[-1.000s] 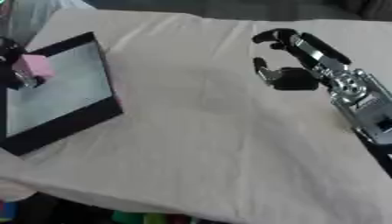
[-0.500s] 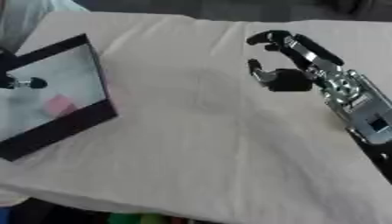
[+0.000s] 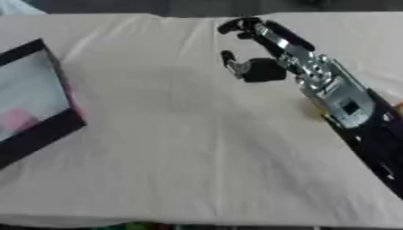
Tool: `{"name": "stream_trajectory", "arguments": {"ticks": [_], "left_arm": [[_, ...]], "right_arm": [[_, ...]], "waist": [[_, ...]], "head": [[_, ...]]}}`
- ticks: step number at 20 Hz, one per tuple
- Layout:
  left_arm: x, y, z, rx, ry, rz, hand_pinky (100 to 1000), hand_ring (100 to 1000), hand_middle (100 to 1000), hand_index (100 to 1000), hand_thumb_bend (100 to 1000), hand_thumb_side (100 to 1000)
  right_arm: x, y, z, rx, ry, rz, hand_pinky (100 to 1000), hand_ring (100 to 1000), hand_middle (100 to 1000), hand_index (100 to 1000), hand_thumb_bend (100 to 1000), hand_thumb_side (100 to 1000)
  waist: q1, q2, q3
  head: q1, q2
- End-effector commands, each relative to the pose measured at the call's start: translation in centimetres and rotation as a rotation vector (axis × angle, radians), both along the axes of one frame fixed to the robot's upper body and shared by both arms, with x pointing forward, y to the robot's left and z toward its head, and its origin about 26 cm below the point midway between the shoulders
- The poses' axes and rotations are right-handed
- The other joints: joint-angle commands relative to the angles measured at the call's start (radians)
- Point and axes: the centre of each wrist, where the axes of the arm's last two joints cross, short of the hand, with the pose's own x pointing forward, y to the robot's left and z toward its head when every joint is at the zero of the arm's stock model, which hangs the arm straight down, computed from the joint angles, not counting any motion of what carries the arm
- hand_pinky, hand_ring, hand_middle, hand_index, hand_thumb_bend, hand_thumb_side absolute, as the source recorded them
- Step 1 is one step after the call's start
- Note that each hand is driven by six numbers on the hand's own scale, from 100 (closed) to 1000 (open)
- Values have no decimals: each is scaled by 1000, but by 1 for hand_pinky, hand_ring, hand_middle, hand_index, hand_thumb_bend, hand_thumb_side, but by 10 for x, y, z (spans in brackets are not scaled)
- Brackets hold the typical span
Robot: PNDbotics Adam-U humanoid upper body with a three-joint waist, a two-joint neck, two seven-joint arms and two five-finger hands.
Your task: Pick up the objects with one hand, pass them to the other hand, and then place them into the box on the other side of the table.
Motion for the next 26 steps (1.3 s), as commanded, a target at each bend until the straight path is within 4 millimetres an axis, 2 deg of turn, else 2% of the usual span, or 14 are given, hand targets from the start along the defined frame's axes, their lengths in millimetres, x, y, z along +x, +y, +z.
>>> {"name": "stream_trajectory", "arguments": {"ticks": [1, 2, 6, 12, 20, 26], "left_arm": [[-15, 13, 29, -18, -74, 27, 885, 820, 814, 858, 420, 663], [-18, 14, 29, -34, -77, 32, 888, 818, 814, 855, 409, 664], [-27, 20, 28, -98, -109, 43, 895, 812, 810, 845, 376, 659], [-35, 24, 27, -163, -127, 46, 895, 809, 801, 836, 373, 655], [-37, 29, 23, -185, -117, 56, 894, 807, 798, 831, 371, 664], [-37, 30, 21, -189, -114, 59, 892, 805, 795, 825, 369, 667]], "right_arm": [[-9, -12, 23, -28, -36, 5, 946, 967, 833, 850, 100, 246], [-12, -15, 25, -35, -34, 7, 947, 968, 838, 857, 100, 222], [-24, -26, 24, -84, -26, 3, 948, 973, 852, 877, 100, 217], [-46, -42, 28, -214, -21, -9, 946, 971, 859, 892, 100, 147], [-76, -75, 18, -313, -18, -119, 944, 969, 862, 899, 100, 104], [-88, -101, 19, -376, -44, -154, 941, 965, 855, 899, 100, 133]], "waist": [[-4, -38, -11], [-9, -43, -19], [-27, -55, -52], [-36, -60, -83], [-39, -52, -95], [-37, -41, -96]], "head": [[-18, 15], [-16, 18], [1, 30], [24, 31], [48, 22], [48, 19]]}}
